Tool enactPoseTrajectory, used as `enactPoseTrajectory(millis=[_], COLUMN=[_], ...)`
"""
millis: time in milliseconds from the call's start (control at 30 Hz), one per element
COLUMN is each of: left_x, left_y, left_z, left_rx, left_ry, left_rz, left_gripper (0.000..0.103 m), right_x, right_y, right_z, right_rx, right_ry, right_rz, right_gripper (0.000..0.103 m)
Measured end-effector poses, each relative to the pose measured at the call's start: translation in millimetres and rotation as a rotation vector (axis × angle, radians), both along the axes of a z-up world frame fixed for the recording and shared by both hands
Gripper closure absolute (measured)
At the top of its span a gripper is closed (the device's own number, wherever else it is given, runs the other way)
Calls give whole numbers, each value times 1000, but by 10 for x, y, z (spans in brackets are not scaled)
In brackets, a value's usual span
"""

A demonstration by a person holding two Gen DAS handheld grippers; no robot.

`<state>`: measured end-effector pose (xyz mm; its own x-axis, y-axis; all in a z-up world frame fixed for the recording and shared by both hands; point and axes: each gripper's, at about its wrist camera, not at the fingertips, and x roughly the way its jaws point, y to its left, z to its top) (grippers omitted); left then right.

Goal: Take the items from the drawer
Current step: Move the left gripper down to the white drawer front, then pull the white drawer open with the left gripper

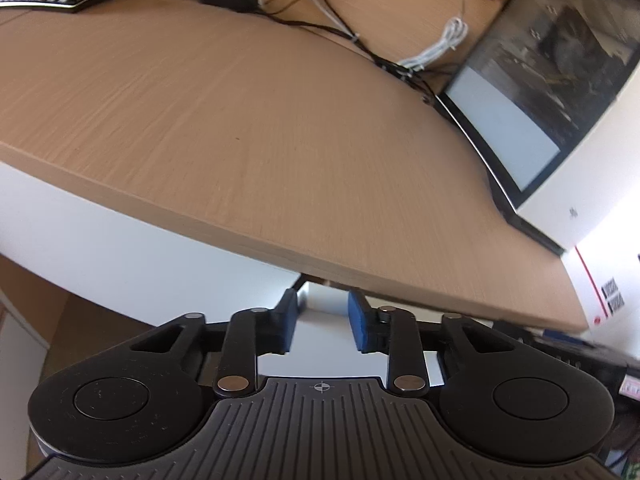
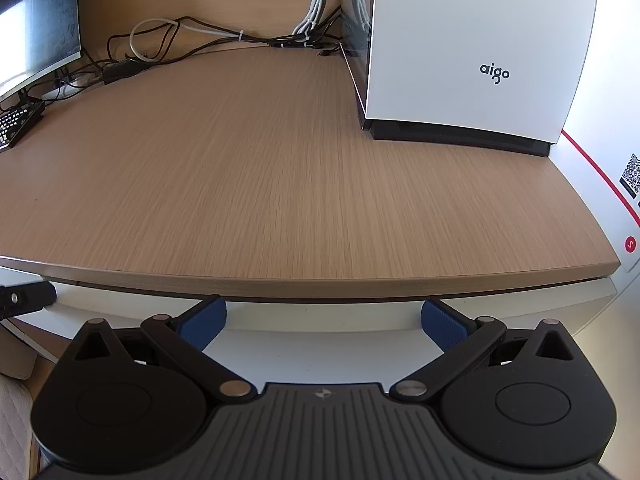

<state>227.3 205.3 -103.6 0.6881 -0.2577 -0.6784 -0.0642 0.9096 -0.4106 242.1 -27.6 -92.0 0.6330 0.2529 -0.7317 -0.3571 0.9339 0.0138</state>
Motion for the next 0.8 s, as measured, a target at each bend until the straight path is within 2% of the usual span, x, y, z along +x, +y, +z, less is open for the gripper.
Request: enactPoseTrajectory(millis=[200, 533, 800], left_x=[72, 93, 27], left_y=[-12, 2, -37], left_z=[24, 34, 36], left_rx=[8, 23, 34], left_ry=[19, 31, 28], left_rz=[11, -46, -42], left_gripper=[74, 72, 72], right_x=[-4, 11, -9], right_y=[-9, -17, -17], right_z=[9, -14, -2], right_rx=[-1, 16, 2], right_ry=[6, -26, -9], right_rz=[4, 8, 13], right_gripper=[0, 0, 0])
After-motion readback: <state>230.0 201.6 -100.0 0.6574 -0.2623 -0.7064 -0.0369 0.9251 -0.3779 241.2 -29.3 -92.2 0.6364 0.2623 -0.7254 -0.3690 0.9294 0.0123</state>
